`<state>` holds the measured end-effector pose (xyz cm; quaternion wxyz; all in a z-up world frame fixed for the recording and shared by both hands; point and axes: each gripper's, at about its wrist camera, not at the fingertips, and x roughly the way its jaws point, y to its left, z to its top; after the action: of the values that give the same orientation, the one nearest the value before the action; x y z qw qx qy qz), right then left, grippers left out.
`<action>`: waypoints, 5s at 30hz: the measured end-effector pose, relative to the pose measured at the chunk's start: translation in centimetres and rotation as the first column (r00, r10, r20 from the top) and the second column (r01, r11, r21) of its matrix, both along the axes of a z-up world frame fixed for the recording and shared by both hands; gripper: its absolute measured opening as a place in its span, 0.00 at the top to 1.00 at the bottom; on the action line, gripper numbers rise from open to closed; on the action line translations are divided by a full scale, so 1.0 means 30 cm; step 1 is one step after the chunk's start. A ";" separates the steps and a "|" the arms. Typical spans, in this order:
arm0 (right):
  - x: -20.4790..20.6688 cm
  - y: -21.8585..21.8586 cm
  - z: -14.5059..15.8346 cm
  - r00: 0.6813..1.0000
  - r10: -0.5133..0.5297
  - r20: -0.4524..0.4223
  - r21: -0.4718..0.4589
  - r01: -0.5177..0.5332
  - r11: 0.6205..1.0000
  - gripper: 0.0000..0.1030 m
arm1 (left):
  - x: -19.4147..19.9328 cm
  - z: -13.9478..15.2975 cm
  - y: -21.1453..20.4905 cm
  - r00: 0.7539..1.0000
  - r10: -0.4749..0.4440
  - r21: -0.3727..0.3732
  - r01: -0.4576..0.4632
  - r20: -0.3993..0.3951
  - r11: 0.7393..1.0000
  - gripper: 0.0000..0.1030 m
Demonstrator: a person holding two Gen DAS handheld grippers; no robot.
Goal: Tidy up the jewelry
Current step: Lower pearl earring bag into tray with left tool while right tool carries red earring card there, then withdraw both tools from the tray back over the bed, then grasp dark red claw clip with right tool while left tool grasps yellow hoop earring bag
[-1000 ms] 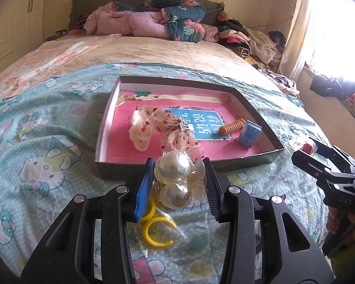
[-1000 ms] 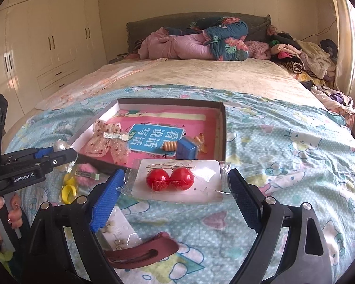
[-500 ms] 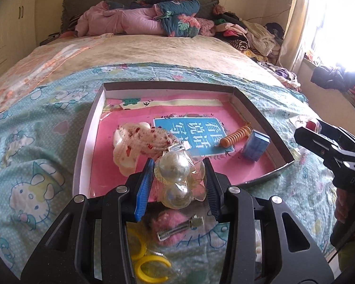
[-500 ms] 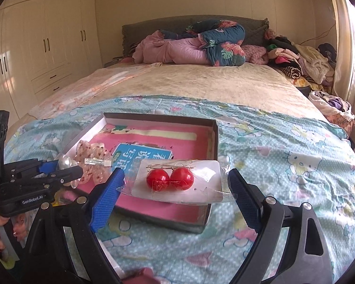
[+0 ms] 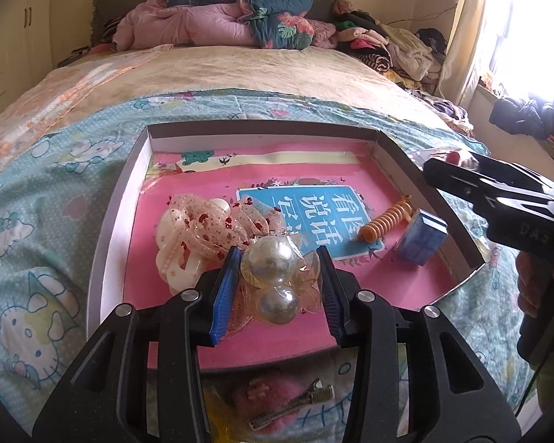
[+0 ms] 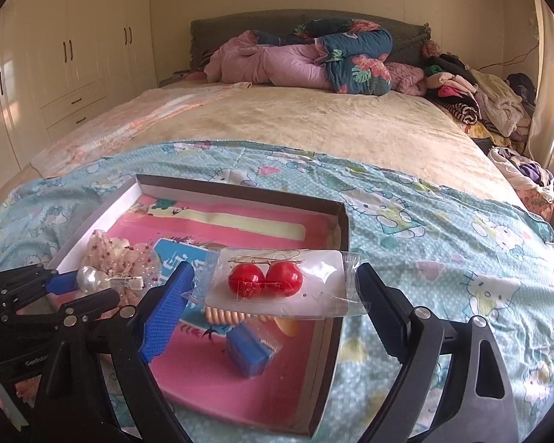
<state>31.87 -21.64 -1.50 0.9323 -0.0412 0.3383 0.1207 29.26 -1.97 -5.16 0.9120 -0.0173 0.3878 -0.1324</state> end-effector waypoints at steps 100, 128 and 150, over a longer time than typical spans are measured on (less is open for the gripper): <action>-0.530 0.014 0.078 0.995 0.046 0.087 0.050 -0.050 0.997 0.06 | -0.350 0.133 0.143 0.985 0.117 -0.055 -0.111 0.128 0.992 0.11; -0.634 -0.067 -0.067 0.999 0.036 0.027 0.061 -0.038 0.997 0.06 | -0.425 0.005 0.049 0.997 0.068 0.028 -0.069 0.048 0.997 0.11; -0.619 -0.067 -0.207 0.995 0.081 -0.049 0.087 -0.077 0.993 0.06 | -0.363 -0.124 0.076 0.987 0.143 0.038 -0.141 -0.076 0.989 0.11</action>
<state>13.30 -23.66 -7.72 0.9186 -0.0119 0.3553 0.1728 18.36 0.33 -8.87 0.9032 -0.0354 0.4234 -0.0601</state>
